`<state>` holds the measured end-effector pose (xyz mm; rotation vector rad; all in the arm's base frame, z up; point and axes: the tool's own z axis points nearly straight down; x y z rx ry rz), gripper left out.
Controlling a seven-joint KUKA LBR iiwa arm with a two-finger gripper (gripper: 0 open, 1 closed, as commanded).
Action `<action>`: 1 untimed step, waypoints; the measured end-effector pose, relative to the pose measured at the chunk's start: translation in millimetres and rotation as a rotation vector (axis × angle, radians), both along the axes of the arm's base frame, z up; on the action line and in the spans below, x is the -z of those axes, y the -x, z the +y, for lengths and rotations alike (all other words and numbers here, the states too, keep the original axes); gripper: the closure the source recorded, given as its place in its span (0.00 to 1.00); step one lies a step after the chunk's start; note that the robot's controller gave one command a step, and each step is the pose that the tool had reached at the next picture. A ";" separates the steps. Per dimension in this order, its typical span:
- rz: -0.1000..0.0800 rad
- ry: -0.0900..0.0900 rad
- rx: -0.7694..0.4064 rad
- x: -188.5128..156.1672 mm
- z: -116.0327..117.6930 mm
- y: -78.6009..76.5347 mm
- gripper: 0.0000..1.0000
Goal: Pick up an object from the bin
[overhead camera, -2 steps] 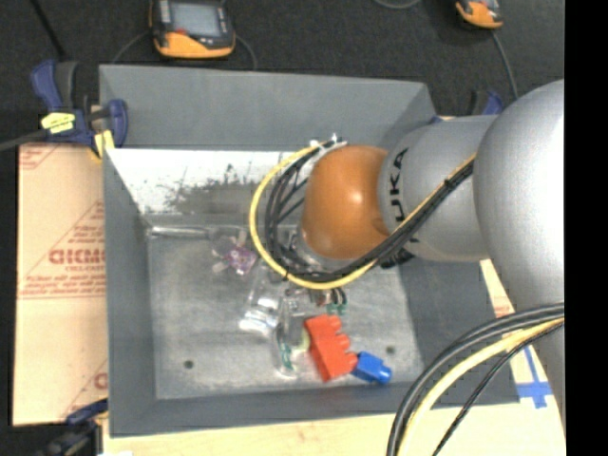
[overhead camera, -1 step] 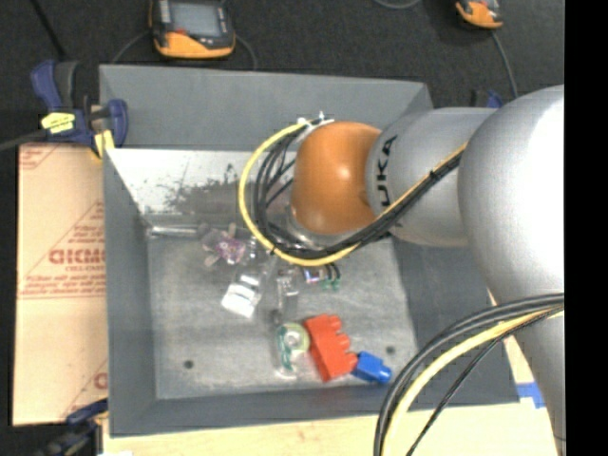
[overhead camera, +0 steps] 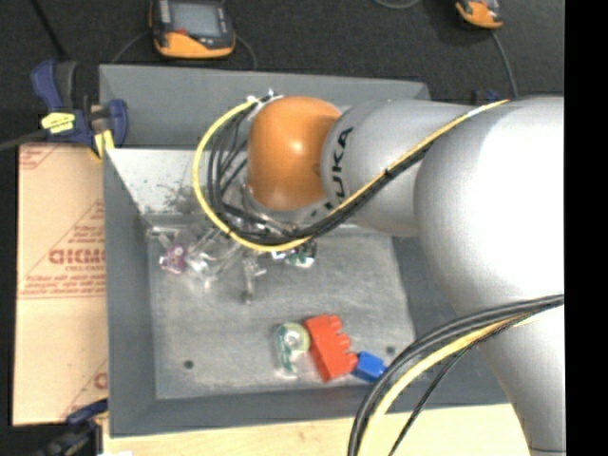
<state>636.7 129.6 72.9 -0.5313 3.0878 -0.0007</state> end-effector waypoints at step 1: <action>-0.009 -0.004 0.005 -2.5 0.3 -2.1 1.00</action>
Offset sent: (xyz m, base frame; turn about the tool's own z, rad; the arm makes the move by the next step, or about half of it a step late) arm 0.0000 0.0000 0.0000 0.0000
